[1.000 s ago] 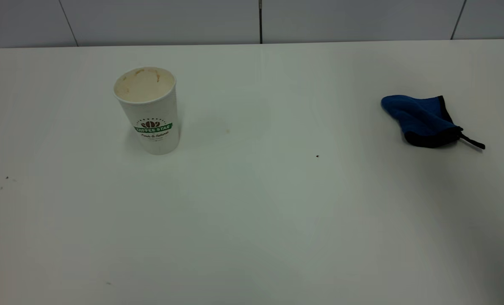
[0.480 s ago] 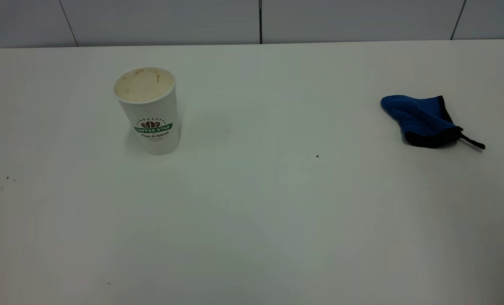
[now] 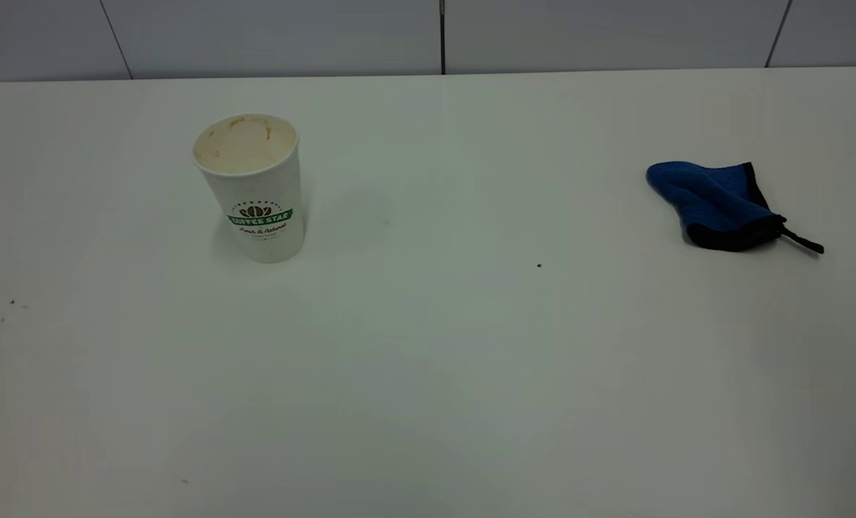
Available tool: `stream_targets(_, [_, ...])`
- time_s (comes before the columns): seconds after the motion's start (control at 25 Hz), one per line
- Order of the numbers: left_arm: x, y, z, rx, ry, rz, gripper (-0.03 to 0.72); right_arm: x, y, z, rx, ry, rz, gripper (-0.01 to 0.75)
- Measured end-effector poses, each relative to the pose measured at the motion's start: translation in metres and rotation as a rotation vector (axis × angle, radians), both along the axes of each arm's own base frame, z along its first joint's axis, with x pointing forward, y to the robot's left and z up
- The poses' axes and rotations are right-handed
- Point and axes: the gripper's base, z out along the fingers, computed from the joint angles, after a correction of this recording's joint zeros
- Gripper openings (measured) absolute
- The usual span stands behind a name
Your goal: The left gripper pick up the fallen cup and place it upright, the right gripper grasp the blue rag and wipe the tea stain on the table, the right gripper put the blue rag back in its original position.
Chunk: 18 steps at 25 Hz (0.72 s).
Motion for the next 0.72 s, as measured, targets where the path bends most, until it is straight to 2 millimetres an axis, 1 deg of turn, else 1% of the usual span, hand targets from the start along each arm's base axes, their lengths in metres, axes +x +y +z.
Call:
stream_targets(0.16, [0.0, 0.0, 0.0, 0.0, 0.0, 0.0, 0.524, -0.023, -0.004, 0.012, 0.029, -0.159, 0.0, 0.532])
stream_targets(0.32, [0.0, 0.0, 0.0, 0.0, 0.0, 0.0, 0.524, -0.042, -0.008, 0.018, 0.051, -0.282, -0.005, 0.532])
stream_targets(0.72, [0.0, 0.0, 0.0, 0.0, 0.0, 0.0, 0.524, -0.085, -0.015, 0.022, 0.073, -0.558, -0.103, 0.532])
